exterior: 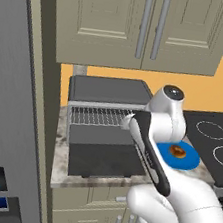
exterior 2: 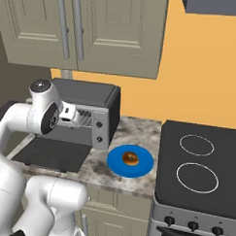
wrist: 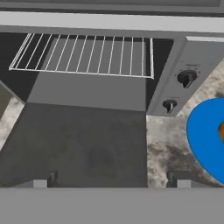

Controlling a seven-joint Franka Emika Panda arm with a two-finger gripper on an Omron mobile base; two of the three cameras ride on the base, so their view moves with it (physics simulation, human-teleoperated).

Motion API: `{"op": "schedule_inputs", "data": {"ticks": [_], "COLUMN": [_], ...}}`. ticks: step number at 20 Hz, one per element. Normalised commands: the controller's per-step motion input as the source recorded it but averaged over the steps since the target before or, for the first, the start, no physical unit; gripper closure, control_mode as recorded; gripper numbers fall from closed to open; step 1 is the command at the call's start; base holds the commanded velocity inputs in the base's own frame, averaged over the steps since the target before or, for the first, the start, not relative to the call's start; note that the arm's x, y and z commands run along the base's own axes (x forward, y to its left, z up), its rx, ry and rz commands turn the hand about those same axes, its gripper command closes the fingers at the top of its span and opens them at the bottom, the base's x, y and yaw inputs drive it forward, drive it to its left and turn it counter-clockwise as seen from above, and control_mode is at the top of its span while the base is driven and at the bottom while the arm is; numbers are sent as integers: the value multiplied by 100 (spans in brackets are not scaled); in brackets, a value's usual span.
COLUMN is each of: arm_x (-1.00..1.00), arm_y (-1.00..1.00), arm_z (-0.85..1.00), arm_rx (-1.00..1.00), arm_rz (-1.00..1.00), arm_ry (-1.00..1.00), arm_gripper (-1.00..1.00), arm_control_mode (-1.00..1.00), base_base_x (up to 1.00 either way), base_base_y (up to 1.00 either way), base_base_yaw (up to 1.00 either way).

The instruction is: Pick up the bagel from the plate, place it on the toaster oven rack, close the door, and set the timer.

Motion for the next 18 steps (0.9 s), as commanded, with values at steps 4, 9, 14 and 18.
{"op": "schedule_inputs", "data": {"ticks": [4,9,14,18], "arm_x": [3,16,1,5], "arm_y": [38,28,18,7], "arm_z": [-19,-8,0,0], "arm_rx": [0,0,0,1], "arm_rz": [0,0,-3,-3], "arm_ry": [-12,-15,-12,0], "arm_gripper": [-100,-100,-100,-100], "arm_control_mode": [-100,-100,-100,-100], "base_base_x": [0,0,0,0], "base_base_y": [0,0,0,0], "base_base_yaw": [0,0,0,0]}}
